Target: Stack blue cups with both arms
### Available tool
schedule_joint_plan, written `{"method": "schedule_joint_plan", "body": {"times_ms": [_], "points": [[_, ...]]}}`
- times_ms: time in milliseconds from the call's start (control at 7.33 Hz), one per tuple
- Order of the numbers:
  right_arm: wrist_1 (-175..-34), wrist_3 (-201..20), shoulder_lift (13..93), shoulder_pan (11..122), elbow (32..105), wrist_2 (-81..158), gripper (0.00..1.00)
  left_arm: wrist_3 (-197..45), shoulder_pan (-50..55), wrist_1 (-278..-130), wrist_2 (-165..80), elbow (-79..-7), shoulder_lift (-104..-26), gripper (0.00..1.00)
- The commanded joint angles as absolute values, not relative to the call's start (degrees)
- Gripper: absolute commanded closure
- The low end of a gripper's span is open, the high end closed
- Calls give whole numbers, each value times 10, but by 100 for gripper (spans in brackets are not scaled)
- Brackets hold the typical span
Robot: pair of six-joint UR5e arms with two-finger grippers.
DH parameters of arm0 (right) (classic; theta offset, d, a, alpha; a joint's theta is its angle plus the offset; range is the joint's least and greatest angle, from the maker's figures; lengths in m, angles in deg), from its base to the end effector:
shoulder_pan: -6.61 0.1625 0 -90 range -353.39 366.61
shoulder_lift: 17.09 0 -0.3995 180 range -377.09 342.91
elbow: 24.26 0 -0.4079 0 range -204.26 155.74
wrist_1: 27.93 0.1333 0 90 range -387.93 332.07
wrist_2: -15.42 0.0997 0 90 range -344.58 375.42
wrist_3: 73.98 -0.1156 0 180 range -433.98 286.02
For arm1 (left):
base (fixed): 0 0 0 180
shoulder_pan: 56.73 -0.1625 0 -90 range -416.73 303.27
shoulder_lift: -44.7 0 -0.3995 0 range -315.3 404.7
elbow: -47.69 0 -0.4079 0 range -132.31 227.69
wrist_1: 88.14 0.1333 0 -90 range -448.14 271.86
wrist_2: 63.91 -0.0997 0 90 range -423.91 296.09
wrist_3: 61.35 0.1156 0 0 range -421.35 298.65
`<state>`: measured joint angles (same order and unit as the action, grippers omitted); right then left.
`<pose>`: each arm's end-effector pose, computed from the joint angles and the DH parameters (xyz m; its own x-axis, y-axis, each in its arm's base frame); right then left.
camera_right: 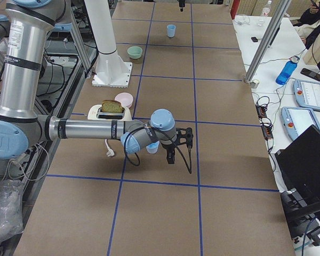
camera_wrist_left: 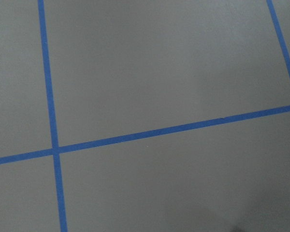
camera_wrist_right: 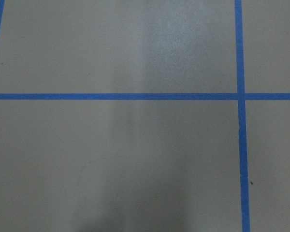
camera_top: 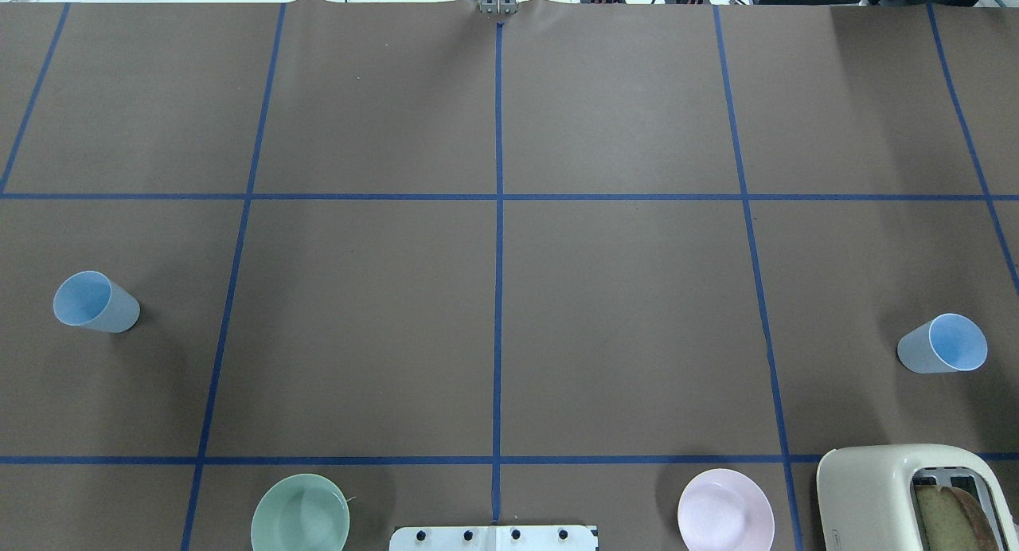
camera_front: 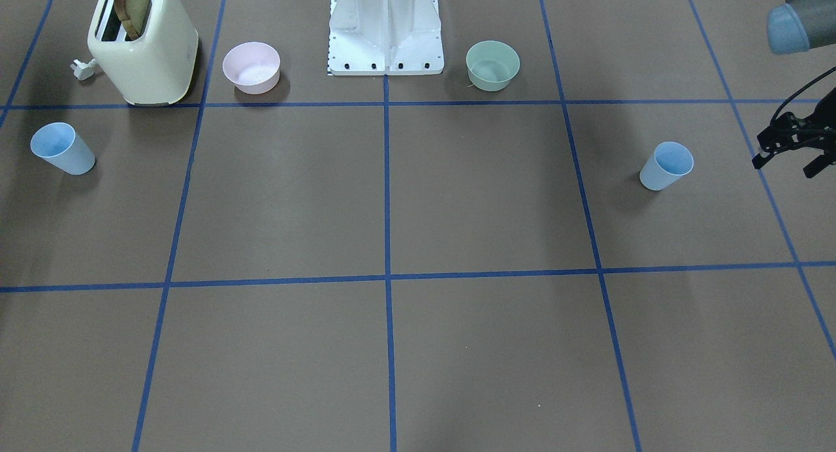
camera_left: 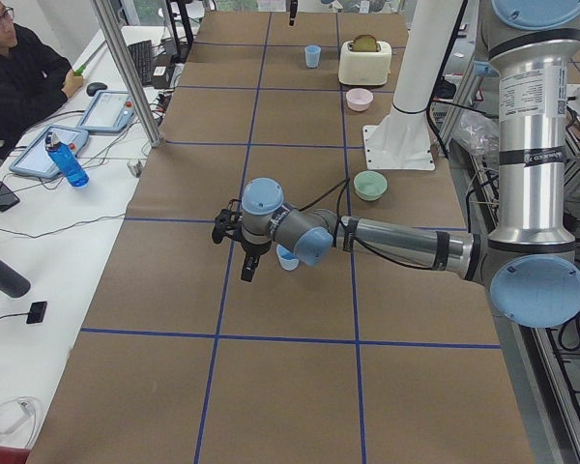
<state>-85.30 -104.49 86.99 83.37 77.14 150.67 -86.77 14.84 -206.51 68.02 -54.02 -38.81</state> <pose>-0.0503 -0.4374 0.5898 0.6212 -0.0081 0.7836 -0.1357 0.9837 0.1177 0.1023 -0.4842 0.5388 0.6450 0.1900 -0.7402 0.0149 0.9653 0.2607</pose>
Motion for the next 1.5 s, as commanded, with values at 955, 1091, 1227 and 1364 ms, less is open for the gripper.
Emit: {"method": "schedule_joint_plan", "body": {"times_ms": [955,1091,1227,1364], "points": [[-835,-1075,884,815,782,1506,0,-956,-2,-2144,624,-527,-368,3],[-835,-1075,884,815,782,1506,0,-955,-9,-2144,624,-527,-368,3],[-835,-1075,884,815,782,1506,0,-954,-17,-2145,615,-526,-368,3],[-835,-1075,884,815,782,1506,0,-954,-25,-2144,612,-525,-369,16]]}}
